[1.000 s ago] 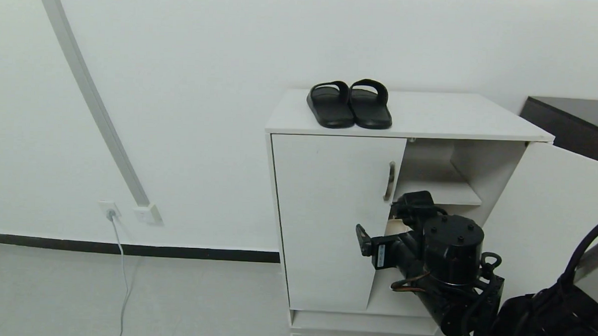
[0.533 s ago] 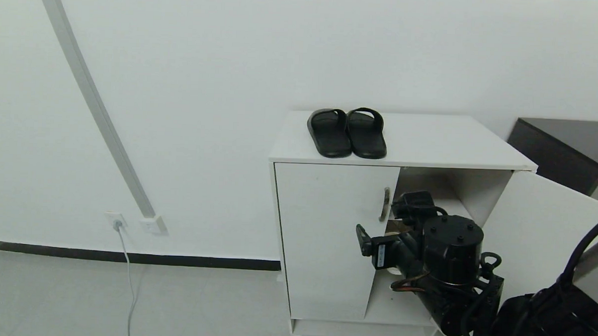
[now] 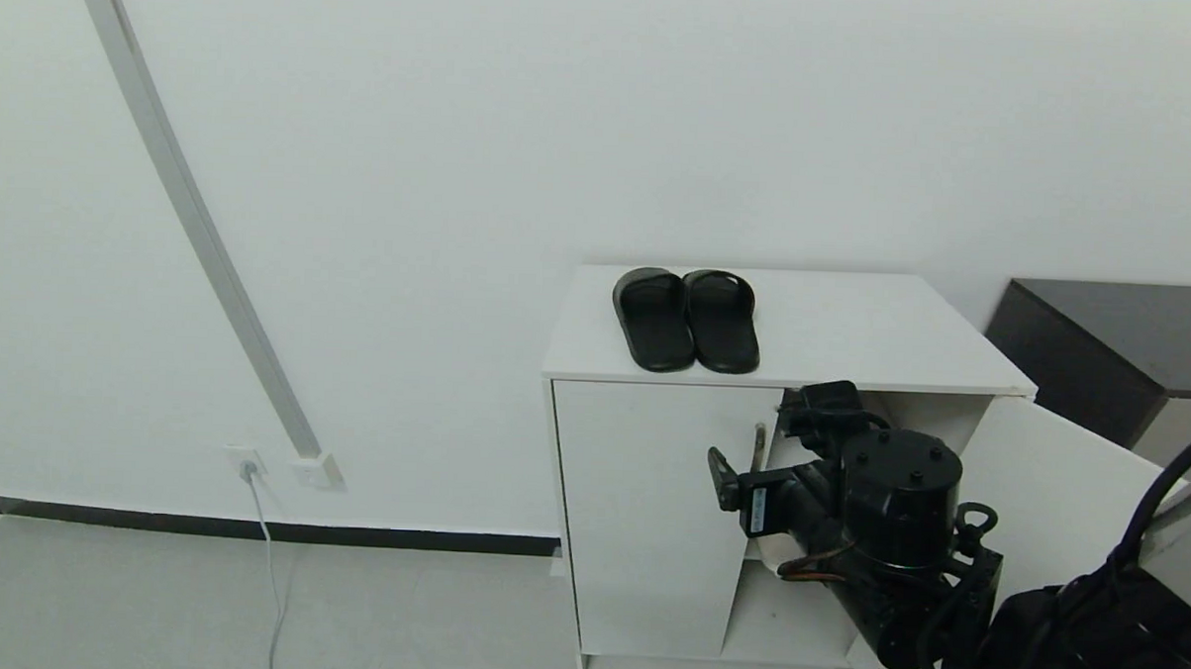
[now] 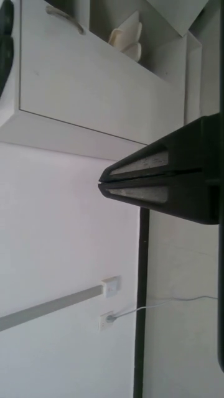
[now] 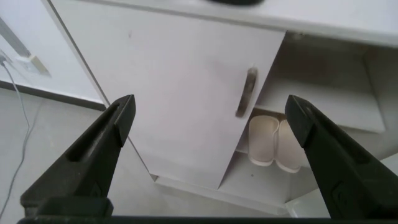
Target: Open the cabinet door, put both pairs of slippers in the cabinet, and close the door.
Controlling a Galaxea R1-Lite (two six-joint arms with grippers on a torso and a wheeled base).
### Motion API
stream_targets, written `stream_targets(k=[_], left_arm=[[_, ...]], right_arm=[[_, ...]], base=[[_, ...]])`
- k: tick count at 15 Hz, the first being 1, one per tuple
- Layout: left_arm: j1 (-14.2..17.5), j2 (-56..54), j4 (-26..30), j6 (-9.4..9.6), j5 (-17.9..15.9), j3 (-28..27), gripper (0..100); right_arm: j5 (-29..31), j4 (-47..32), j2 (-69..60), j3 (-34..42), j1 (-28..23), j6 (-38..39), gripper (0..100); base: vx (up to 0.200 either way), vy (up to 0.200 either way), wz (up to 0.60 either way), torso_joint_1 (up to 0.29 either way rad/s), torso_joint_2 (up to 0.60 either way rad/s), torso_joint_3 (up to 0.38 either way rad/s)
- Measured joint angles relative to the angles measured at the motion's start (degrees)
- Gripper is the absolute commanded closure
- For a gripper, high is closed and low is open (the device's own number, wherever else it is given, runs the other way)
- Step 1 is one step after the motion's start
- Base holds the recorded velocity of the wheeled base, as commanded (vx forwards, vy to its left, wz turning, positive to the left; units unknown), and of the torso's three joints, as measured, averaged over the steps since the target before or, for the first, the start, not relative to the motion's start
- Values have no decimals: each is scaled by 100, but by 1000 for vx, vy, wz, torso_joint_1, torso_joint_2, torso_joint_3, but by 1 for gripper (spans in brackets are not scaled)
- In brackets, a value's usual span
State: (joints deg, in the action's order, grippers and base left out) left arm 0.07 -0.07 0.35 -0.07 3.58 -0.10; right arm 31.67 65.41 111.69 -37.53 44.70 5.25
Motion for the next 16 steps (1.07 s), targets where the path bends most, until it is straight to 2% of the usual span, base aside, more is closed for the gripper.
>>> stream_targets(k=[6,12,14,16], left_arm=[[0,0,0,-4,0,0,100],[0,0,0,5,-6,0,100],[-2,0,0,7,-6,0,100],[0,0,0,15,-9,0,100]], right_arm=[[-34,13,9,17,0,18,0],[-17,-38,146,-201,-48,-241,0],[-22,-460,140,-651,-165,-288,0],[-26,-1240,79,-1180,-295,-269,0]], base=[[0,0,0,221,-486,-268],[0,0,0,13,-24,-14],[0,0,0,0,0,0],[0,0,0,0,0,0]])
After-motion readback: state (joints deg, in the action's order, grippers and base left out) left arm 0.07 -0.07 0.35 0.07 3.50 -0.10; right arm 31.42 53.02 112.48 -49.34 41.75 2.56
